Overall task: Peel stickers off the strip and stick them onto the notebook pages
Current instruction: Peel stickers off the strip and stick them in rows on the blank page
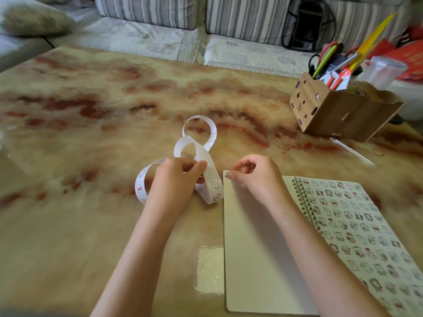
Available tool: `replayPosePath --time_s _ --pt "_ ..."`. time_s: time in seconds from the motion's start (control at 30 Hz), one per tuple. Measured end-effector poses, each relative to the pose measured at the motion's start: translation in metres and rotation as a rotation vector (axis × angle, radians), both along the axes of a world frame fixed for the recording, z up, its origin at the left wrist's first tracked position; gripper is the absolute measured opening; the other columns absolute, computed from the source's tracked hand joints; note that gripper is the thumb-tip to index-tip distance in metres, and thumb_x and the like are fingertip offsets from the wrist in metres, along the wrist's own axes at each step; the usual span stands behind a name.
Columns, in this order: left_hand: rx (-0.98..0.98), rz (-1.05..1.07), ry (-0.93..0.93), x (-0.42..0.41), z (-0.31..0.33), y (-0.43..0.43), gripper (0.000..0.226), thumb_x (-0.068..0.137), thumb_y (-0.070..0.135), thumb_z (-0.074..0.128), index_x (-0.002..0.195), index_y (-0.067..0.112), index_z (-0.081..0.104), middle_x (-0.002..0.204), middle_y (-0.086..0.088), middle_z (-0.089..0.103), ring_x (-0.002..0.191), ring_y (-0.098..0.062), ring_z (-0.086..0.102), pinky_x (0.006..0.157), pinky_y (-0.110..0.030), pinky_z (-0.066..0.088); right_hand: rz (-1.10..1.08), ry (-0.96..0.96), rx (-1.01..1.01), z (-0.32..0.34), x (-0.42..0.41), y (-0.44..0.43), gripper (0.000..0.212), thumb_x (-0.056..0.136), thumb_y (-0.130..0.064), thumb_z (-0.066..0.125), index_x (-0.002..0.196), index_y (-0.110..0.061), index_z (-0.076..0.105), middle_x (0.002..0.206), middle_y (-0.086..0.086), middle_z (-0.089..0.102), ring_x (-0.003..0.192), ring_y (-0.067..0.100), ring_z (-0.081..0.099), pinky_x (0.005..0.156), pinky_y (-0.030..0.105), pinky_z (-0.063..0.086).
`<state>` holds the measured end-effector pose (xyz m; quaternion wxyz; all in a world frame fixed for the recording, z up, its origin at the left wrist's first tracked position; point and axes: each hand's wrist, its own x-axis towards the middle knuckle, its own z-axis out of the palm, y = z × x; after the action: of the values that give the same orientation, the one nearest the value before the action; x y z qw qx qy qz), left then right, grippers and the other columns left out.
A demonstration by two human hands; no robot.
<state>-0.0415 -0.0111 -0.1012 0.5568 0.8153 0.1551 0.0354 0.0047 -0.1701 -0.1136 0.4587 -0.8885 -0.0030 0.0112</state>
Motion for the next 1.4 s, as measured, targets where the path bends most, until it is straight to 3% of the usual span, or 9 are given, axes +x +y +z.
replayPosePath --time_s 0.07,0.2,0.37,0.57,0.73,0.9,1.03,1.2,1.4 --pt "0.006 0.0 0.001 -0.001 0.0 0.0 0.024 0.092 0.028 0.056 0.084 0.015 0.074 0.078 0.006 0.073 0.08 -0.008 0.068 0.069 -0.02 0.047 -0.013 0.007 0.002 0.0 0.002 -0.002 0.024 0.074 -0.015 0.079 0.09 -0.018 0.061 0.07 -0.005 0.055 0.063 0.012 0.052 0.062 0.028 0.041" --pt "0.017 -0.004 0.003 0.0 0.0 0.0 0.023 0.092 0.029 0.056 0.084 0.016 0.074 0.079 0.007 0.073 0.078 -0.005 0.068 0.063 -0.018 0.044 0.003 0.03 -0.002 -0.002 0.005 -0.003 0.012 0.079 -0.01 0.07 0.082 -0.021 0.066 0.072 -0.003 0.059 0.061 0.009 0.051 0.062 0.024 0.041" --pt "0.004 -0.011 -0.002 0.0 -0.002 0.0 0.023 0.092 0.029 0.056 0.084 0.016 0.074 0.079 0.007 0.073 0.079 -0.007 0.069 0.071 -0.019 0.048 0.027 0.044 0.002 0.0 0.005 -0.004 0.008 0.083 -0.012 0.067 0.079 -0.019 0.069 0.066 -0.005 0.056 0.056 0.008 0.048 0.057 0.022 0.039" --pt "0.003 -0.02 -0.012 0.0 0.0 0.0 0.025 0.093 0.028 0.055 0.081 0.015 0.072 0.078 0.006 0.073 0.062 -0.003 0.065 0.046 -0.003 0.038 0.023 0.025 -0.101 0.0 0.002 0.0 0.004 0.083 -0.019 0.068 0.084 -0.021 0.07 0.07 -0.01 0.057 0.066 0.008 0.051 0.065 0.027 0.041" --pt "-0.101 -0.032 -0.034 0.0 0.003 -0.003 0.022 0.094 0.023 0.053 0.087 0.01 0.07 0.082 -0.004 0.073 0.068 -0.016 0.07 0.061 -0.022 0.057 0.023 -0.005 -0.007 0.005 0.0 -0.004 0.013 0.089 -0.011 0.059 0.087 -0.02 0.068 0.074 -0.007 0.057 0.056 0.01 0.051 0.057 0.021 0.04" --pt "-0.113 -0.036 -0.077 0.002 0.006 -0.004 0.025 0.095 0.024 0.053 0.089 0.005 0.069 0.08 -0.01 0.072 0.069 -0.021 0.07 0.063 -0.034 0.057 0.165 -0.078 0.223 0.028 -0.022 -0.002 0.017 0.095 -0.025 0.056 0.092 -0.014 0.068 0.078 -0.004 0.068 0.056 -0.004 0.056 0.052 0.005 0.038" --pt "-0.089 -0.033 -0.102 0.003 0.005 -0.003 0.026 0.095 0.024 0.052 0.088 0.006 0.069 0.076 -0.009 0.072 0.069 -0.022 0.07 0.059 -0.029 0.054 0.304 -0.085 0.288 0.034 -0.036 0.0 0.001 0.088 -0.019 0.067 0.087 -0.018 0.067 0.073 -0.006 0.07 0.061 -0.004 0.059 0.054 0.007 0.039" --pt "-0.085 -0.04 -0.125 0.002 0.005 -0.003 0.028 0.096 0.023 0.052 0.086 0.005 0.07 0.074 -0.009 0.072 0.068 -0.022 0.07 0.061 -0.032 0.055 0.29 -0.125 0.288 0.027 -0.038 -0.001 0.015 0.081 -0.011 0.074 0.086 -0.023 0.067 0.078 -0.005 0.072 0.065 0.002 0.06 0.054 0.012 0.038" --pt "-0.361 -0.112 -0.053 -0.001 0.013 -0.005 0.036 0.097 0.032 0.048 0.081 0.008 0.07 0.075 -0.007 0.074 0.067 -0.016 0.071 0.056 -0.021 0.055 0.244 -0.192 0.307 0.026 -0.036 0.001 0.014 0.081 -0.011 0.074 0.079 -0.024 0.071 0.072 -0.014 0.07 0.06 0.004 0.053 0.061 0.029 0.045"
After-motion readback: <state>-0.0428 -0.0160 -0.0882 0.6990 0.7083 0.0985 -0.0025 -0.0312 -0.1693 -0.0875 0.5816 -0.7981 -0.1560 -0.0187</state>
